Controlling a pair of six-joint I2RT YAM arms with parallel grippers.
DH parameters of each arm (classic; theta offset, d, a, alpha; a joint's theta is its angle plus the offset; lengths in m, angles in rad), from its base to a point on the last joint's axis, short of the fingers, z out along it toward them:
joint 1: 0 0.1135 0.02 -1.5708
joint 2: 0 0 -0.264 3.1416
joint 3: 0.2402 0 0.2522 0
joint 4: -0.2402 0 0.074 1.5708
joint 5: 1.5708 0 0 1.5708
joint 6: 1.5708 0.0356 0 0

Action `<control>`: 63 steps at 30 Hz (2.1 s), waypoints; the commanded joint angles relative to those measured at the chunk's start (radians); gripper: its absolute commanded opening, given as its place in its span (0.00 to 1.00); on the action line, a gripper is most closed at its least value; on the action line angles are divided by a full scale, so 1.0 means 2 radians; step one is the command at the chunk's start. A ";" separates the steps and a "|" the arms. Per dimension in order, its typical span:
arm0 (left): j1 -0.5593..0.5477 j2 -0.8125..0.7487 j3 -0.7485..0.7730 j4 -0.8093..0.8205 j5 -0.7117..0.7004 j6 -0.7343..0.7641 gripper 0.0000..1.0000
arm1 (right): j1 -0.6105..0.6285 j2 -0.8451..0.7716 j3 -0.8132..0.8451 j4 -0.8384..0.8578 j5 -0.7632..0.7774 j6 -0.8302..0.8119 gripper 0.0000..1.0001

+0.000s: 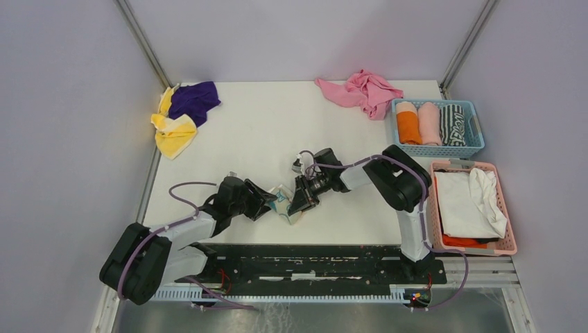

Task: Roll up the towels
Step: Roll the towel at the center of the board.

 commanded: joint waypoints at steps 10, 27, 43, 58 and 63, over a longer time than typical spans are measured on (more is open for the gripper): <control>0.000 0.064 -0.013 -0.037 -0.039 0.023 0.57 | 0.043 -0.202 0.028 -0.320 0.316 -0.211 0.50; -0.001 0.079 -0.021 -0.032 -0.034 0.003 0.59 | 0.272 -0.255 0.073 -0.303 0.710 -0.424 0.71; -0.001 0.091 -0.010 -0.026 -0.019 0.010 0.64 | 0.261 -0.098 0.097 -0.274 0.718 -0.466 0.66; 0.041 0.082 0.036 -0.052 0.001 0.068 0.75 | 0.205 -0.055 0.130 -0.369 0.572 -0.437 0.27; 0.081 0.056 0.061 -0.090 0.002 0.089 0.77 | 0.199 -0.055 0.136 -0.393 0.550 -0.412 0.15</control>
